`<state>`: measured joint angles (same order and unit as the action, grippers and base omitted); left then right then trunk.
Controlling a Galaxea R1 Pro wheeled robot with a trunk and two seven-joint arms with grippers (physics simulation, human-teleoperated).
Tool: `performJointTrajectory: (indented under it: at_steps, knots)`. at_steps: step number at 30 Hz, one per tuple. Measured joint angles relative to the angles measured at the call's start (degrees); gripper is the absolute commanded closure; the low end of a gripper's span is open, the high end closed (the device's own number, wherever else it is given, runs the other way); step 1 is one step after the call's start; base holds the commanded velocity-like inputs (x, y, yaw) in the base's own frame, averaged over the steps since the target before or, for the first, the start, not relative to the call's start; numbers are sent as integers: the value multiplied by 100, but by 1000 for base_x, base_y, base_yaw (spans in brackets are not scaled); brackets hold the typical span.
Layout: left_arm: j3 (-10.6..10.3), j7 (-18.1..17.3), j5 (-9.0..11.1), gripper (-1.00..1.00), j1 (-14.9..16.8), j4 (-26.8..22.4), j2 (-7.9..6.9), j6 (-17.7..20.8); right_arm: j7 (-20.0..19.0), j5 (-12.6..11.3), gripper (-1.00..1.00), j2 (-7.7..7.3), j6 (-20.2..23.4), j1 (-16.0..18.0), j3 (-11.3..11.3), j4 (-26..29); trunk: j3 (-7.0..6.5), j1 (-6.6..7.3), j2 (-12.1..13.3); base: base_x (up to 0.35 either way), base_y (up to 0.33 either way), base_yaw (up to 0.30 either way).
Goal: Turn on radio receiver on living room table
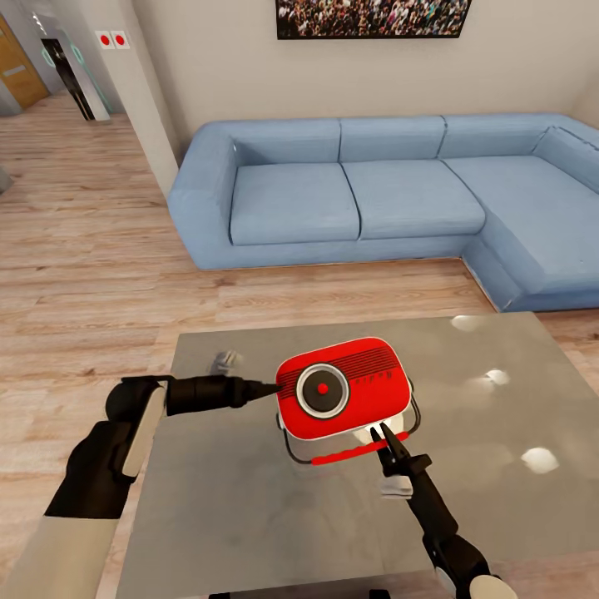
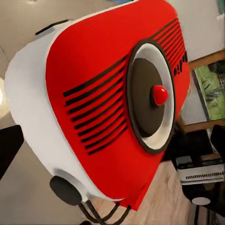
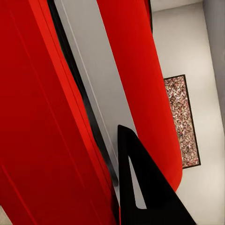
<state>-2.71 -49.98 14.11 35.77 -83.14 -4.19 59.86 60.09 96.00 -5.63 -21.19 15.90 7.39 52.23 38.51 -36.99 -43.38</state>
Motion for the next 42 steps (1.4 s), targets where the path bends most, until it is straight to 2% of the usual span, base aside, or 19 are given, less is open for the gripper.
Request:
performJointTrajectory:
  at_steps: [4, 5, 11, 14, 23, 33, 36, 38, 42]
  knots:
    - [-13, -2, 5, -100, 0, -86, 172, 1, 0, 1, 100, 7, -2, 0, 0, 16, 0, 0, 0, 0, 0, 0]
    - [-12, -2, 2, 100, 0, -96, 197, 0, 0, 3, 100, 7, -2, 0, 0, 25, 0, 0, 0, 0, 0, 0]
    - [-25, 1, -13, 100, 0, -141, 448, 5, -92, 8, 100, 9, 4, 0, 0, 166, 0, 0, 0, 0, 0, 0]
    - [-27, -2, -12, 100, 0, -162, 509, 7, -173, 5, 100, 9, 7, 0, -5, 191, 0, 0, 0, 0, 0, 0]
    - [-131, -3, -12, 100, 1, -225, 556, 9, -217, 0, 100, 19, 4, 0, -9, 211, 0, 0, 0, 0, 0, 0]
    - [-185, 19, -59, 100, 0, -336, 882, 13, -218, -27, 100, 14, 241, 0, -1, 225, 0, 0, 0, 0, 0, 0]
    - [-186, 54, -231, 100, 2, -348, 1068, 14, -220, -25, 100, 17, 259, 0, 0, 268, 0, 0, 0, 0, 0, 0]
    - [-183, 62, -445, 100, 1, -346, 1228, 14, -220, -21, 100, 20, 266, 0, 0, 277, 0, 0, 0, 0, 0, 0]
    - [-178, 73, -791, 100, 0, -344, 1398, 14, -220, -26, 100, 16, 365, 0, -1, 281, 0, 0, 0, 0, 0, 0]
